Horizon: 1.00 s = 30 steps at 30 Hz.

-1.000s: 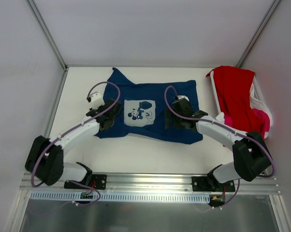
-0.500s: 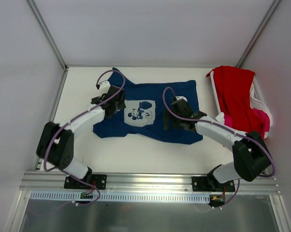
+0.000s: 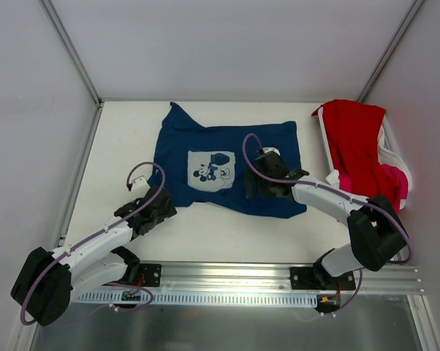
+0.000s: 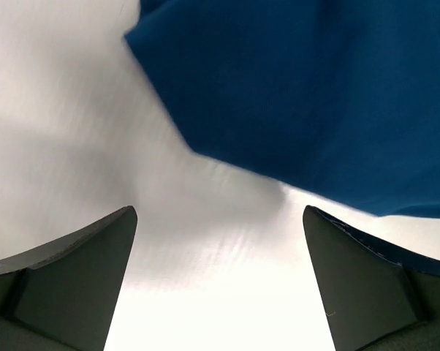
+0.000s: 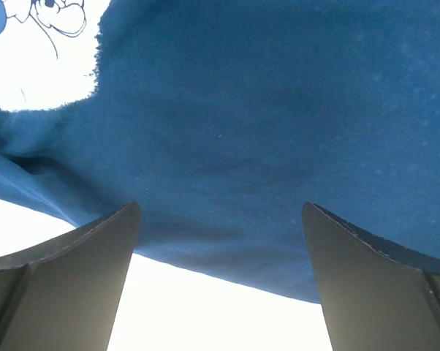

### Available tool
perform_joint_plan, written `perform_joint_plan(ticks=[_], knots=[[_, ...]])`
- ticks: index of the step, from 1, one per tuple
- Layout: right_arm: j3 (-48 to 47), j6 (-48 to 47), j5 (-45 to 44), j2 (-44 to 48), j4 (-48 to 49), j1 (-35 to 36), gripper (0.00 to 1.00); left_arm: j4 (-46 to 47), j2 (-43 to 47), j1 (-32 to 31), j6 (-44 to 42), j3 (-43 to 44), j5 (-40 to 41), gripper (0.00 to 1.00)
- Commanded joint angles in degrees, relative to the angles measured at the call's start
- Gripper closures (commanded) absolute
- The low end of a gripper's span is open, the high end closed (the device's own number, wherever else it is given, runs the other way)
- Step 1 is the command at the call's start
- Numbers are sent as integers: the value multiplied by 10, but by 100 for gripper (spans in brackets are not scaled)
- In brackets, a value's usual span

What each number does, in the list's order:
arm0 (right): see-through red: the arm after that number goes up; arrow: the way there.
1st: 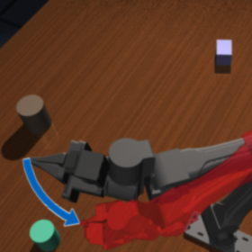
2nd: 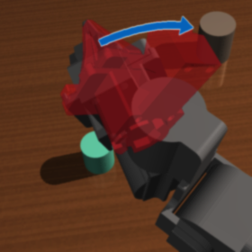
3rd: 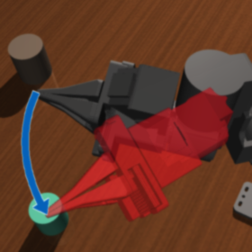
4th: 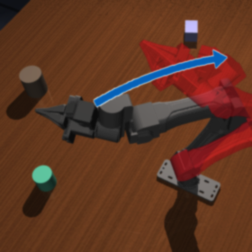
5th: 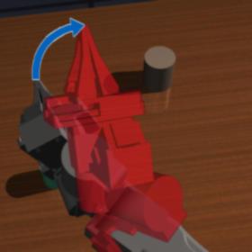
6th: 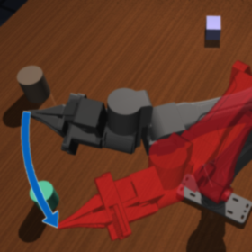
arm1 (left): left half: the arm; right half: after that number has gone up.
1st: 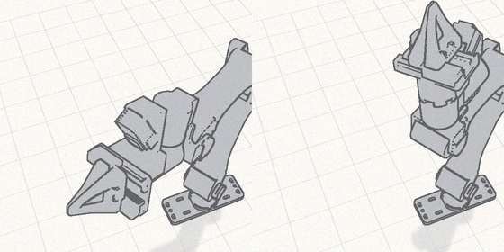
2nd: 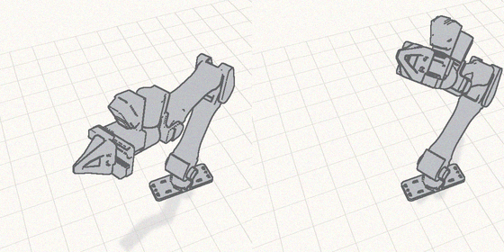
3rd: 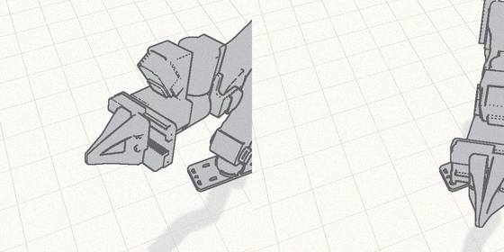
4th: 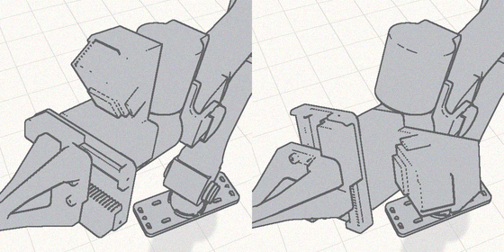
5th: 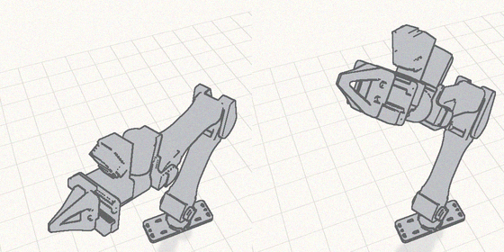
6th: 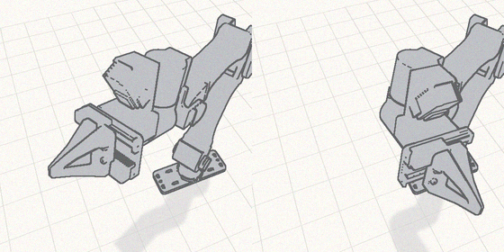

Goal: Fold and stack the t-shirts
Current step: Flatten the tshirt out

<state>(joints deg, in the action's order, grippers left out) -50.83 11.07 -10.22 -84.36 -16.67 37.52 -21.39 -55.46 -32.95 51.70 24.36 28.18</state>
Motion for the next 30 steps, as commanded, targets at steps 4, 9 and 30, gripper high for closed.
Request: perform_joint_plan(ticks=[4, 9, 30], knots=[[-19, 0, -2, -2, 2, 6, 3, 146, 25, 1, 30, -66, -1, 1], [-17, 1, -2, -2, 2, 8, 3, 202, -22, 3, 30, -76, 24, 1], [-31, -1, -6, -34, -3, 10, 3, 224, -42, 18, 29, -65, 31, 21]])
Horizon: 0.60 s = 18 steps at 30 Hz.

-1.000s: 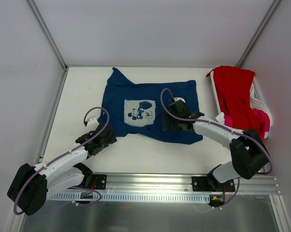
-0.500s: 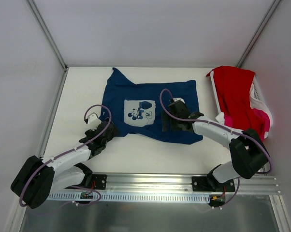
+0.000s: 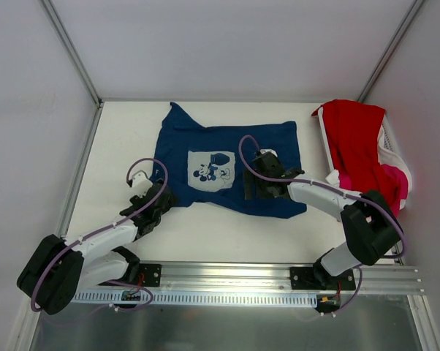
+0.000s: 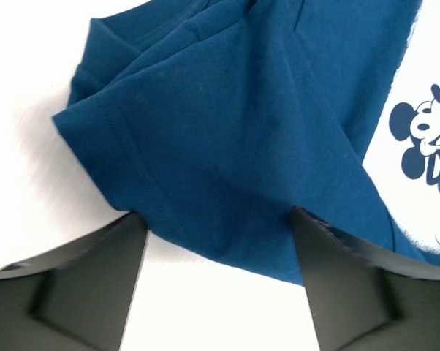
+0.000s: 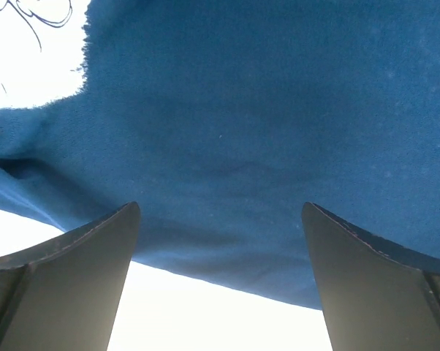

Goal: Fold and stack the t-shirts
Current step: Flatten the tshirt out

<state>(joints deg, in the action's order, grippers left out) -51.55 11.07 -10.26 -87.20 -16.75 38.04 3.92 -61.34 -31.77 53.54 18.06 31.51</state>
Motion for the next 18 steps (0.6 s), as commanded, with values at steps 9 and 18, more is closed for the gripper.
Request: perform_joint_plan(ticks=[9, 18], knots=[[-29, 0, -3, -16, -2, 7, 3, -66, 18, 6, 26, 7, 4, 74], [-29, 0, -6, -18, -3, 11, 3, -84, 24, 6, 31, 9, 7, 87]])
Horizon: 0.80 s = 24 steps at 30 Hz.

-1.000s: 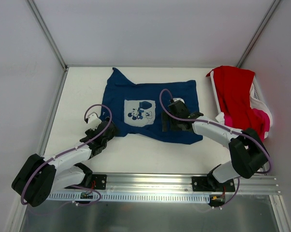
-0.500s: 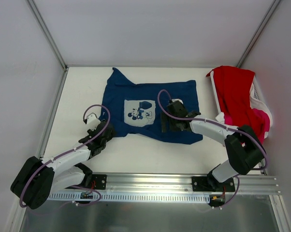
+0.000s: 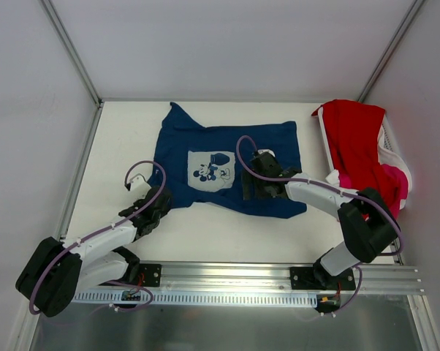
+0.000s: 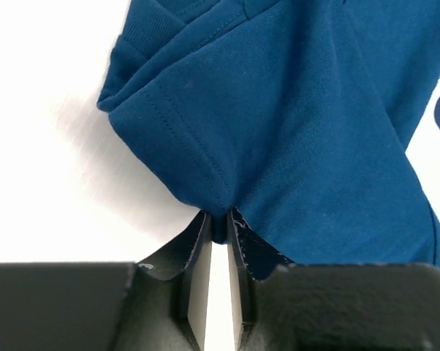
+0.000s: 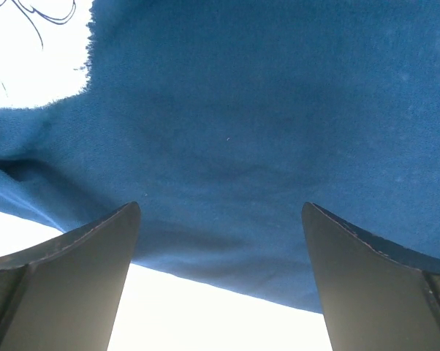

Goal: Fold and stack the t-shirts
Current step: Flatten the tshirt out

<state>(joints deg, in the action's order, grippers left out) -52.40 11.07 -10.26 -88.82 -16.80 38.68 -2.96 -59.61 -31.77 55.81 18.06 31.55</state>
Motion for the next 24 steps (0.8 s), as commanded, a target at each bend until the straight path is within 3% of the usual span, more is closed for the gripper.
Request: perform_joint_plan(ticks=[1, 9, 24], knots=[[-21, 0, -6, -3, -3, 4, 3, -17, 10, 7, 9, 8, 7, 88], [-22, 1, -8, -2, -4, 6, 3, -73, 63, 4, -7, 43, -25, 100], [-26, 1, -7, -8, -6, 11, 4, -190, 157, 0, -31, 121, -125, 100]])
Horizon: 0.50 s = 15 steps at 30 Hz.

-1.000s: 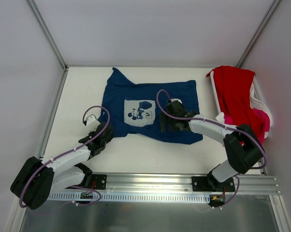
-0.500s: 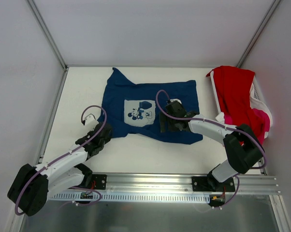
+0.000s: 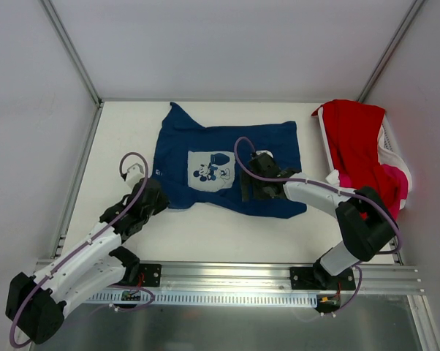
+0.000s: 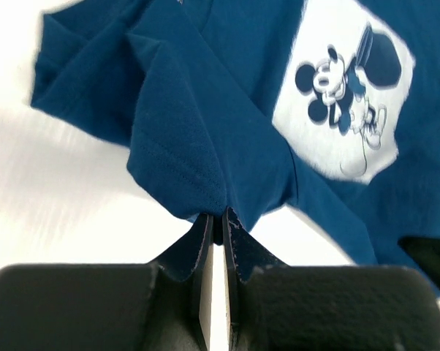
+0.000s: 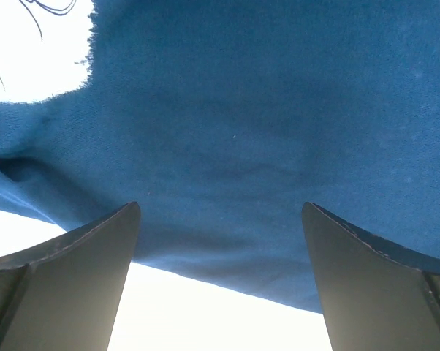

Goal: Fold and stack the t-shirts
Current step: Flatten the tshirt out

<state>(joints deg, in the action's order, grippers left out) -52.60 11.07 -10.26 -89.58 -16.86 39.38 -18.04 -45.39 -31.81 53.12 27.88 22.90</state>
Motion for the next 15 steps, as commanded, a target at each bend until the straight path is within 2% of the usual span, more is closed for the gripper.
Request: perform_joint_plan(ticks=[1, 15], knots=[[-24, 2, -9, 0, -5, 5, 4, -43, 25, 1, -3, 25, -57, 100], [-56, 2, 8, 42, -74, 18, 3, -162, 78, 0, 27, 66, -227, 100]])
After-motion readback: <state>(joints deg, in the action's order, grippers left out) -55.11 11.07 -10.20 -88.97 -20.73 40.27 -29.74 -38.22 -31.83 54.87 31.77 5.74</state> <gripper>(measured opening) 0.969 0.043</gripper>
